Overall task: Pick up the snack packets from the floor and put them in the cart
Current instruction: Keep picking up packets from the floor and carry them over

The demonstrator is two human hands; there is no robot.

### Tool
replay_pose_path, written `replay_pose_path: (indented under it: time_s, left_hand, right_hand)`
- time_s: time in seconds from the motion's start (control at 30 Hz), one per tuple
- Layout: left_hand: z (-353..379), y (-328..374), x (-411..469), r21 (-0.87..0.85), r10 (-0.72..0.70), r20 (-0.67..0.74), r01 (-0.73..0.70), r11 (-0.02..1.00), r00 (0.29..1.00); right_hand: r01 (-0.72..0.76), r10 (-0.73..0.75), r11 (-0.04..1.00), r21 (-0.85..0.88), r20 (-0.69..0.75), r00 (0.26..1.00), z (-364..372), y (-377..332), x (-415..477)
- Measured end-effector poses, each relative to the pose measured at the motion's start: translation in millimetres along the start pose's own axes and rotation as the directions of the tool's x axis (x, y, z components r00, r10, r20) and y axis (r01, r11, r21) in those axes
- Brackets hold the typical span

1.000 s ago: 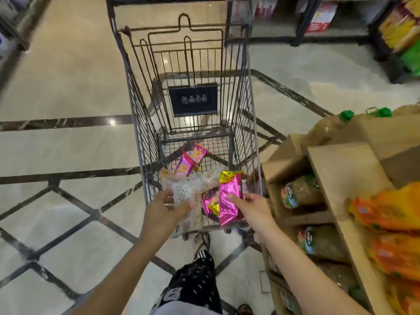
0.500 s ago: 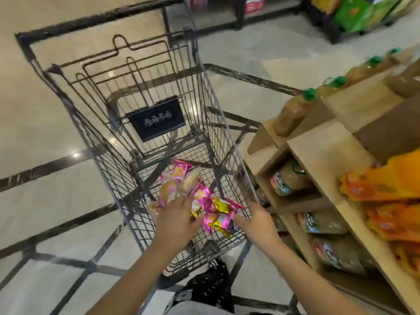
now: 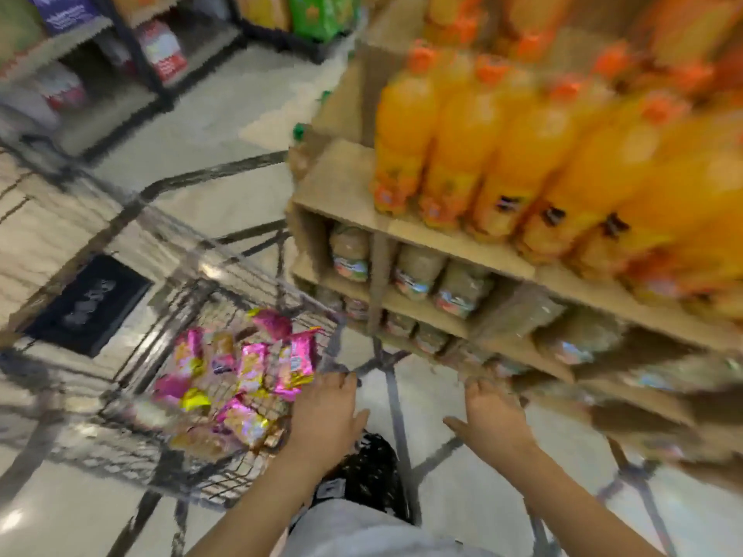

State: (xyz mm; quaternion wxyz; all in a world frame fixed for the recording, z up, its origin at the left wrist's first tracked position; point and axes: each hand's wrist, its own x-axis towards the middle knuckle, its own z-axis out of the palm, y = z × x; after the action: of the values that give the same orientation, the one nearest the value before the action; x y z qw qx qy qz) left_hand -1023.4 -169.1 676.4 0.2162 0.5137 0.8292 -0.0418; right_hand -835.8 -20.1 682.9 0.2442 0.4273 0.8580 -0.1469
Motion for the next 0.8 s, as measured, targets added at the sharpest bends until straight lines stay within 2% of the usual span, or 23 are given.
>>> replay_pose_path:
  time_s: [0.17, 0.37, 0.53, 0.6, 0.67, 0.8]
  left_hand:
    - [15.9, 95.4, -20.1, 0.164, 0.256, 0.049, -0.260, 0.951, 0.966]
    - [46.2, 187.1, -65.3, 0.252, 0.512, 0.113, -0.523, 0.815, 0.852]
    - [65.4, 235.4, -103.3, 0.315, 0.612, 0.219, -0.649, 0.693, 0.760]
    - [67.1, 247.2, -110.7, 0.367, 0.659, 0.291, -0.717, 0.593, 0.694]
    - [70.1, 260.0, -111.1, 0.426, 0.703, 0.284, -0.743, 0.516, 0.652]
    - [74.4, 301.4, -110.3, 0.350, 0.740, 0.381, -0.827, 0.439, 0.554]
  right_hand:
    - [-0.281, 0.287, 0.949, 0.140, -0.027, 0.957, 57.7, 89.8, -104.1]
    - [-0.546, 0.575, 0.781, 0.305, -0.008, 0.818, 127.2, 148.4, -225.3]
    - [-0.662, 0.715, 0.602, 0.446, 0.068, 0.696, 174.1, 161.3, -297.8]
    - [-0.689, 0.755, 0.526, 0.498, 0.099, 0.648, 189.6, 162.7, -316.8]
    - [-0.714, 0.788, 0.448, 0.539, 0.138, 0.600, 201.2, 162.3, -330.8]
    - [-0.751, 0.838, 0.294, 0.591, 0.219, 0.500, 221.8, 164.9, -347.6]
